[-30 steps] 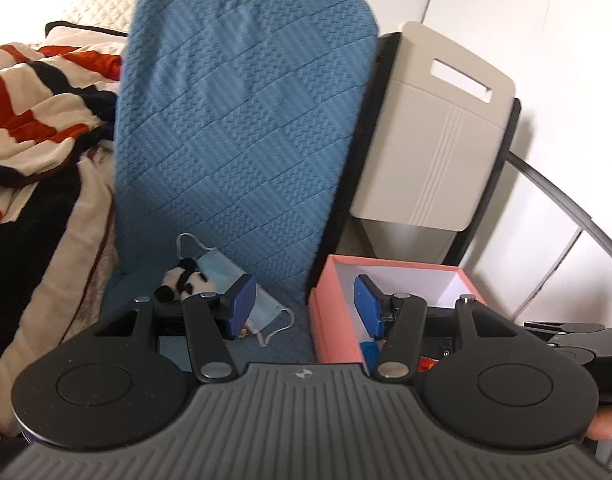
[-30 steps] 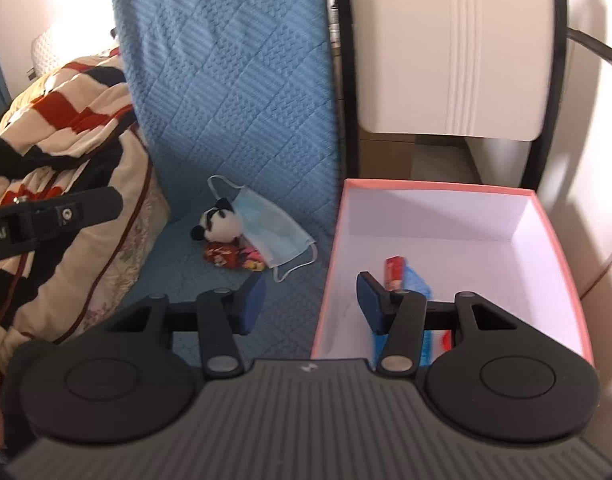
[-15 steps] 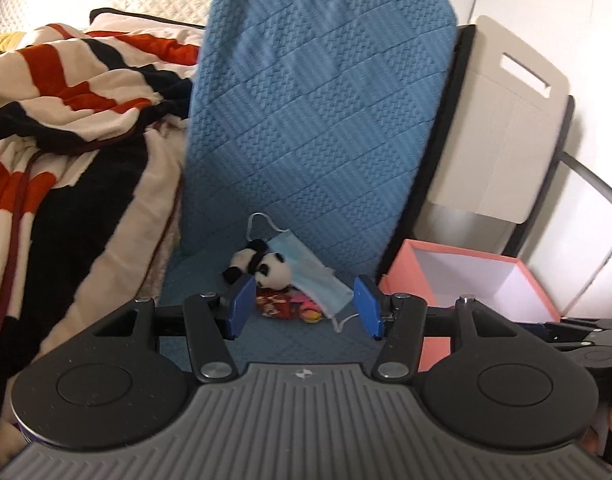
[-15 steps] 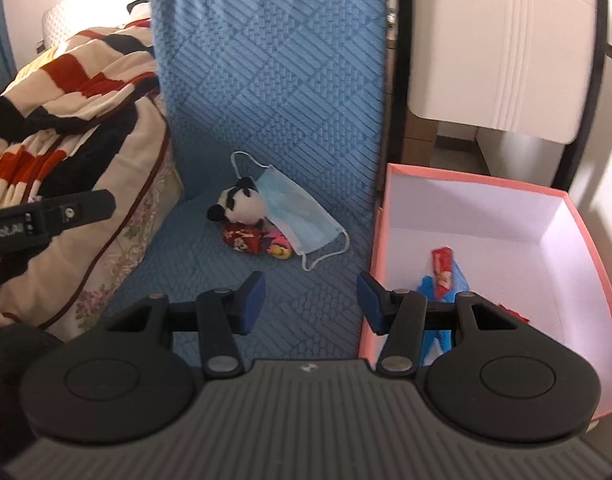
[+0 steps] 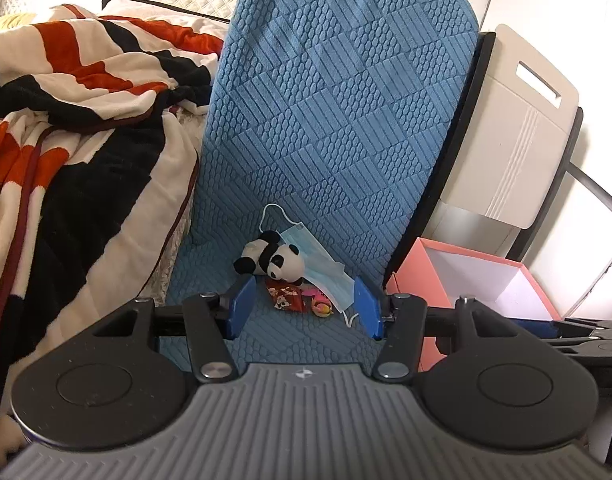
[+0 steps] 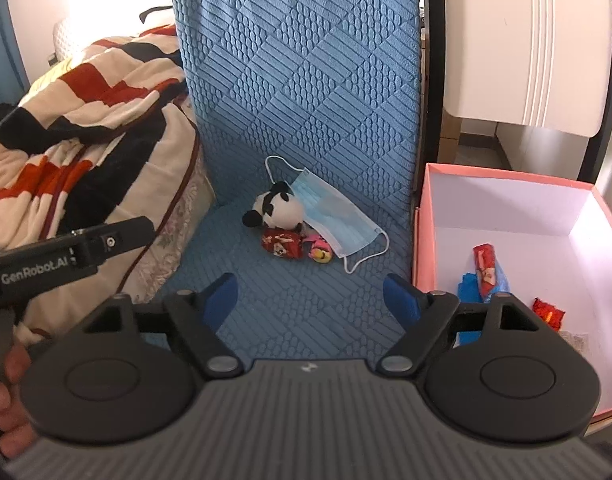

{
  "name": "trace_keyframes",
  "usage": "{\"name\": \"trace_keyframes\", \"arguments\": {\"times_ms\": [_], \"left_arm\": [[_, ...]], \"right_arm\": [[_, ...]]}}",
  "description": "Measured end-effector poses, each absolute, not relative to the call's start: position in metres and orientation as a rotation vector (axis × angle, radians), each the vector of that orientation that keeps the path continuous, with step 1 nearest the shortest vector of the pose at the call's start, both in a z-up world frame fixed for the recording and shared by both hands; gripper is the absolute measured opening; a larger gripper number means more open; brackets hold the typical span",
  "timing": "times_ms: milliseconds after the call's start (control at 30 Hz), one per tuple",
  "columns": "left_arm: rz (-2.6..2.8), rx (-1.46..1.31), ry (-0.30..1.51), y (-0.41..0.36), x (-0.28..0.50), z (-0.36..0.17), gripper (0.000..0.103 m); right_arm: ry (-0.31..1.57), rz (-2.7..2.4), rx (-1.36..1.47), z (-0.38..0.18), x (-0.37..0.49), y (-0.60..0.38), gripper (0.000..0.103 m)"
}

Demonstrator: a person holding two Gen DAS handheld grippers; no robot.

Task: Organize soft objects
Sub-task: 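Withdraw both tools from the box back toward the cushion pile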

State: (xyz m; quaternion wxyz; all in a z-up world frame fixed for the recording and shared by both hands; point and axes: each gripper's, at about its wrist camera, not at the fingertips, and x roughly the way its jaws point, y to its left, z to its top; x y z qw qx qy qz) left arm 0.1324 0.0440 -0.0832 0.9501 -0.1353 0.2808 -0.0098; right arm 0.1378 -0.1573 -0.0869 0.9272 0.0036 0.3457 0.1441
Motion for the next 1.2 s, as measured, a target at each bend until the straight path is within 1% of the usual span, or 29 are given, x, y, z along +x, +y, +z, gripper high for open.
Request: {"name": "trace_keyframes", "arguments": {"times_ms": [233,333,533,967,1200], "left_arm": [[-0.024,-0.259,0.595,0.038,0.136,-0.081,0.061],[-0.014,-0.253,0.606,0.038,0.137,-0.079,0.061],[0.011,-0.247,0.622,0.041,0.145,-0.085,0.061],[0.052,-0.248,0.692,0.049,0.177,-0.110,0.061],[0.059,-0.252,0.730,0.050,0.181,-0.124,0.061]], "right_arm": [[0.750,0.217,-0.057,-0.083,0.147,-0.159,0.082],[0.769,0.226,-0.047,-0.079,0.152,-0.162,0.082],[0.825,0.139,-0.111,-0.063,0.163,-0.162,0.082],[0.948,0.080,0.060,-0.046,0.166,-0.181,0.082],[0.971,0.045,0.042,-0.051,0.176,-0.168,0.082]]}}
